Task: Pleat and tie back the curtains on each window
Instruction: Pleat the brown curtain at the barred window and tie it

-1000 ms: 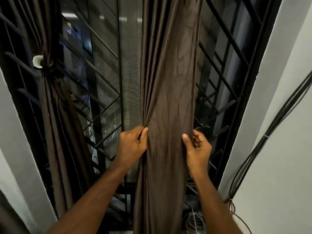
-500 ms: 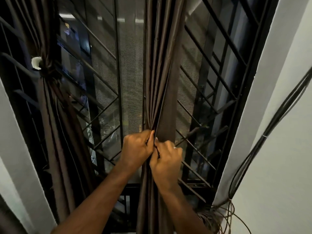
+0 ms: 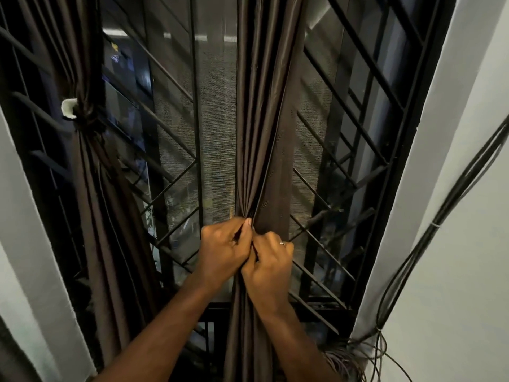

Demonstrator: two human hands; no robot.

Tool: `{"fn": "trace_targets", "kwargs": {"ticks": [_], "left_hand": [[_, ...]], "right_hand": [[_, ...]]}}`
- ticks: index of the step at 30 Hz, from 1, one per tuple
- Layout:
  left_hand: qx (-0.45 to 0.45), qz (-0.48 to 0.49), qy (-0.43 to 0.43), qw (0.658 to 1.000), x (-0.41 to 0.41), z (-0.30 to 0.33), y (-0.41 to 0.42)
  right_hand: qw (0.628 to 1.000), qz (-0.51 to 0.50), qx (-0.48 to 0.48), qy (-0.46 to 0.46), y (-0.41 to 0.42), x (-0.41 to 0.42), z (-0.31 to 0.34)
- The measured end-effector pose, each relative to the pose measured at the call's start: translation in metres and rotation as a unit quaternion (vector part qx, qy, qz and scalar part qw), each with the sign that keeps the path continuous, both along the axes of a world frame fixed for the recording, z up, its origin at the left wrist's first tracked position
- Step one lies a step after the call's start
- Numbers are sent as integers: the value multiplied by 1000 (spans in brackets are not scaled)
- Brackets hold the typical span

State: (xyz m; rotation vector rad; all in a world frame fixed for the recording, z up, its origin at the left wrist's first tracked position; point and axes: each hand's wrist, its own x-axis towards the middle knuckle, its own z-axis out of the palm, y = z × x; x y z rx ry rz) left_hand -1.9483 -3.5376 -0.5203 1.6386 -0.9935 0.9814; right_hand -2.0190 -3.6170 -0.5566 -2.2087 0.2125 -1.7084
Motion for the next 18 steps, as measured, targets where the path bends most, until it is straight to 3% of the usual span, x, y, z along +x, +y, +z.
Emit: {"fn": "trace_targets", "kwargs": {"ticks": [4, 7, 9, 12, 15, 16, 18], "left_hand": [[25, -26, 0, 999, 2, 3, 3], [22, -13, 8, 1000, 13, 5, 11], [13, -5, 19, 1000, 17, 7, 20], [8, -16, 38, 999, 21, 8, 34], [12, -23, 45, 999, 23, 9, 40], [12, -22, 44, 999, 24, 10, 42], [10, -16, 39, 999, 26, 10, 43]], "right_hand": [[999, 13, -27, 29, -1, 1, -1], [989, 126, -46, 62, -9, -2, -9], [985, 173, 14, 23, -16, -9, -9], [968, 138, 206, -51, -36, -6, 2], [889, 242, 388, -24, -52, 10, 20], [869, 281, 408, -12, -55, 15, 23], [899, 260, 352, 11, -55, 19, 24]]}}
